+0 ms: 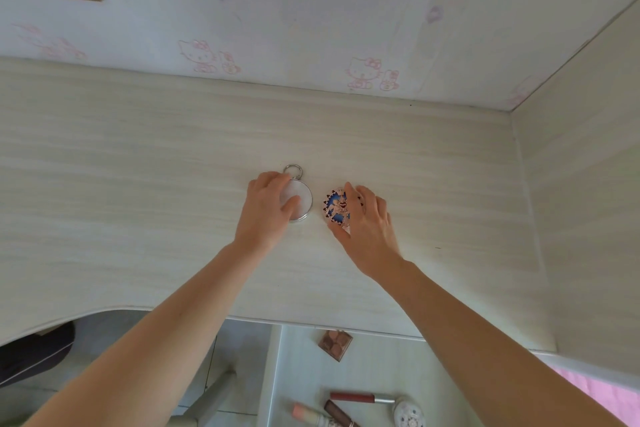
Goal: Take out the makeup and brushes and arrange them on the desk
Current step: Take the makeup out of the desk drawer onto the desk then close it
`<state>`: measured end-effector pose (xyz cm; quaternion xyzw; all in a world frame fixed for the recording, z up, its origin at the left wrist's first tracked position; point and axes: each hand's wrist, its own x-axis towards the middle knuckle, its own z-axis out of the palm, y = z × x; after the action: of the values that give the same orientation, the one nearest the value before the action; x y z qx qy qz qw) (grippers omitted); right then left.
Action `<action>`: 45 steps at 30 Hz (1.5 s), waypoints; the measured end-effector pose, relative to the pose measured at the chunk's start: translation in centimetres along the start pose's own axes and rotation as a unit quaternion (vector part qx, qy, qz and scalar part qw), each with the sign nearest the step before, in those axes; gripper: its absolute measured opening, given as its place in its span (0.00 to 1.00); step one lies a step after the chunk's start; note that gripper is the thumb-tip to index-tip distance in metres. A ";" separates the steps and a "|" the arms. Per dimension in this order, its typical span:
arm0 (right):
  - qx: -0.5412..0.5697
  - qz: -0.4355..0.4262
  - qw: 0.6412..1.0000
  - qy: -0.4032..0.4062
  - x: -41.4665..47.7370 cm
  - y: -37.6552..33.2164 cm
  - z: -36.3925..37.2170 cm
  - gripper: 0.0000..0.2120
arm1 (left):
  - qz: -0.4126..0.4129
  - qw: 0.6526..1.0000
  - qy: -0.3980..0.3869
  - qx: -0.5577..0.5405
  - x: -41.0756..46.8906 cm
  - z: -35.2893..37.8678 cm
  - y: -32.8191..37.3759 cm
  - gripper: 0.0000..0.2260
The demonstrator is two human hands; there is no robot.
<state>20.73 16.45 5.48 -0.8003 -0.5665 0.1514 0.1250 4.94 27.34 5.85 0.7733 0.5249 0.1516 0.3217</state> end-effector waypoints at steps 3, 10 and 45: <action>-0.004 -0.024 1.000 -0.003 -0.5 -0.1 0.4 0.33 | 0.102 0.993 0.015 0.052 -2.0 1.4 -0.4 0.23; 0.004 -0.023 0.999 0.031 0.1 -0.1 1.6 0.28 | 0.160 0.983 0.036 0.081 -2.3 2.8 -1.1 0.22; -0.019 -0.034 0.996 0.079 -13.2 -0.1 0.1 0.26 | 0.262 0.959 0.032 0.107 -14.2 3.1 0.0 0.14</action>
<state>16.49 3.99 6.73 -0.7922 -0.5847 0.0720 0.1593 0.98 13.42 5.01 0.9084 0.3268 0.1986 0.1693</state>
